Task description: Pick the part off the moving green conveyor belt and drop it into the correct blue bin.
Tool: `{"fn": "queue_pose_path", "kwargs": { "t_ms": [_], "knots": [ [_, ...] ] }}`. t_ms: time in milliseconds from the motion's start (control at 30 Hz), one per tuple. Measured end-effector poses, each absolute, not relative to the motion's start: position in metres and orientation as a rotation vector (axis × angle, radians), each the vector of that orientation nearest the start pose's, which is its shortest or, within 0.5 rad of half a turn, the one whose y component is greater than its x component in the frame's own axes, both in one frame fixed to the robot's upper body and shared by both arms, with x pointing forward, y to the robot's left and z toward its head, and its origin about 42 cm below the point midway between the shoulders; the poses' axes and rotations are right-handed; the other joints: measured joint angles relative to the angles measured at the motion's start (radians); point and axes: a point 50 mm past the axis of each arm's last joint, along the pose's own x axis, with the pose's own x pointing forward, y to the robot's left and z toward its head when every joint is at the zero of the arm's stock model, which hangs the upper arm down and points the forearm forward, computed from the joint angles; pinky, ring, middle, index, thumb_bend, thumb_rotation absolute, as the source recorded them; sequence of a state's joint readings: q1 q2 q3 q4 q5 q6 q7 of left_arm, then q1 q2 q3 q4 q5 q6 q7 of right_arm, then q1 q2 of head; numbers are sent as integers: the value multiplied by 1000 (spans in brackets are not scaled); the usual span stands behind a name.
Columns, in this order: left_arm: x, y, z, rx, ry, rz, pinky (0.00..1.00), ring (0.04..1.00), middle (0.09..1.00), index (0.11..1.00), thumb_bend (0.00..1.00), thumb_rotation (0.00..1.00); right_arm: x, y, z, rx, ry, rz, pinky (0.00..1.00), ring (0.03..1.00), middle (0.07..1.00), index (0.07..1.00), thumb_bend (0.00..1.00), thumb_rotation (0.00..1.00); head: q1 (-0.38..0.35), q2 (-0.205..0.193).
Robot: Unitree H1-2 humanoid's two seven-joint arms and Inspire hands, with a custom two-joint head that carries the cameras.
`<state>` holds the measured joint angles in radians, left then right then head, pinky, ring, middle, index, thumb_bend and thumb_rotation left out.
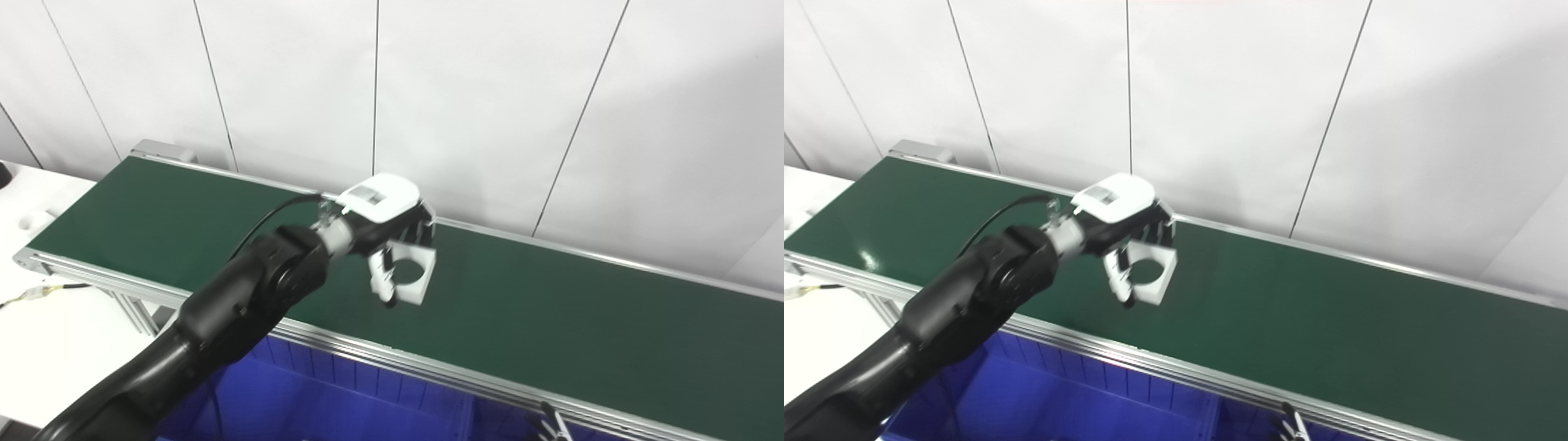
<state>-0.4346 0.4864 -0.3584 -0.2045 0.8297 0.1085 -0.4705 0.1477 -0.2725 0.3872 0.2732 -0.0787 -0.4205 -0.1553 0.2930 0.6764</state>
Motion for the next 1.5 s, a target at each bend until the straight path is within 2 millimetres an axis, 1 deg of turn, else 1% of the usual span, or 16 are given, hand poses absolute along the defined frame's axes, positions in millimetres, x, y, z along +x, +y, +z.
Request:
{"fn": "queue_pose_path", "kwargs": {
  "t_ms": [67,133,200,267,367,400,533,633,833,967,1067,1133,1267,1333,1367,1500],
  "knots": [
    [362,230,249,1438,-291,-451,318,389,462,499,524,0,195,-233,7,-278,22,253,773,810,892,968,786,931,8,11],
    [351,240,251,1433,-272,-424,298,370,442,513,522,0,197,-238,10,-273,17,249,775,813,898,959,804,901,34,46],
    [340,249,252,1417,-254,-393,281,355,433,509,522,0,197,-241,15,-260,5,251,776,813,900,957,813,892,37,60],
    [330,257,251,1400,-238,-368,276,351,434,507,522,0,199,-243,18,-244,1,254,769,809,899,955,815,896,38,61],
    [311,270,243,1384,-197,-340,288,361,439,508,523,0,201,-248,20,-243,-2,256,759,801,894,951,824,905,48,77],
    [308,274,239,1381,-178,-337,293,366,441,508,523,0,202,-250,21,-244,-4,258,757,799,893,950,833,901,61,93],
    [293,284,230,1388,-129,-315,301,373,445,506,523,0,205,-253,26,-238,-20,263,769,801,885,955,823,903,97,127],
    [288,288,226,1389,-110,-311,323,392,445,513,522,0,207,-255,27,-239,-22,270,773,807,894,961,833,904,123,152],
    [270,294,208,1424,-62,-284,291,356,433,514,521,0,209,-259,29,-221,-24,272,774,814,894,966,827,886,144,172],
    [255,297,184,1414,-45,-243,313,390,436,510,522,0,211,-262,31,-199,-28,278,781,822,901,967,822,873,155,176],
    [246,299,164,1405,-21,-217,282,358,413,511,519,0,213,-263,33,-193,-33,283,783,826,902,968,815,865,161,181],
    [243,299,157,1398,-26,-196,247,318,399,510,517,0,214,-264,33,-183,-35,282,783,825,899,966,818,860,179,183],
    [242,301,140,1407,-31,-182,221,290,394,511,517,0,217,-264,35,-164,-44,285,787,822,894,966,807,854,196,178],
    [241,302,132,1409,-26,-190,266,323,400,512,517,0,218,-264,36,-162,-47,285,781,818,895,968,788,862,196,176],
    [241,303,128,1411,-24,-204,322,375,434,505,521,0,219,-264,36,-167,-47,284,782,818,897,973,782,872,196,176],
    [239,303,113,1417,3,-260,340,399,453,502,524,0,220,-264,36,-183,-50,289,788,817,902,973,779,861,192,176]
  ]
}}
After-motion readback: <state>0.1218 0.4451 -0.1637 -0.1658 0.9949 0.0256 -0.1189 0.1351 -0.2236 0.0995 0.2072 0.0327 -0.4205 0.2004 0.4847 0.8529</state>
